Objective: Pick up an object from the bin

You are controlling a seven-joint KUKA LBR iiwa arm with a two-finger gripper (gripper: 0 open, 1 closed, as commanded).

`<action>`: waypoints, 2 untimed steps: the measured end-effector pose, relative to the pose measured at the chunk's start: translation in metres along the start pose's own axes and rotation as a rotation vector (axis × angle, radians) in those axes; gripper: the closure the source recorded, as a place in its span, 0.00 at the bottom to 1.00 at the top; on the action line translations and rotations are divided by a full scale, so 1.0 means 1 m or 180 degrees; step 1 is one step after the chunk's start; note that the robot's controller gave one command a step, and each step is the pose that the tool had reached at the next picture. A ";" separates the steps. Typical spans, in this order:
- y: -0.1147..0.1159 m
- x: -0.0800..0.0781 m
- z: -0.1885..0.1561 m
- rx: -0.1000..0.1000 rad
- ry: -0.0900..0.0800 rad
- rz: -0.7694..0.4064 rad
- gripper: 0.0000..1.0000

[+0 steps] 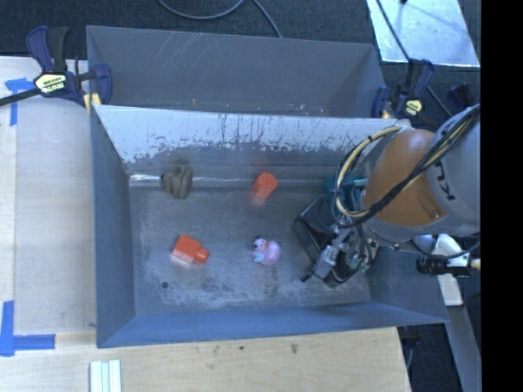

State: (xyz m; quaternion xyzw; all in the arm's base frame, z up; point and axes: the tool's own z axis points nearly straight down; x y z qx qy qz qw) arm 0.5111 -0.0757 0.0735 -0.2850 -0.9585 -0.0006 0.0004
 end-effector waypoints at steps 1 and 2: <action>0.000 0.000 -0.001 0.0000 -0.0002 -0.0001 1.00; 0.000 0.000 -0.008 -0.0006 -0.0015 0.0001 1.00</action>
Offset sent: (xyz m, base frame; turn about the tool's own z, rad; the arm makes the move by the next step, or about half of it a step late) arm -0.0001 0.0001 0.0341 0.0000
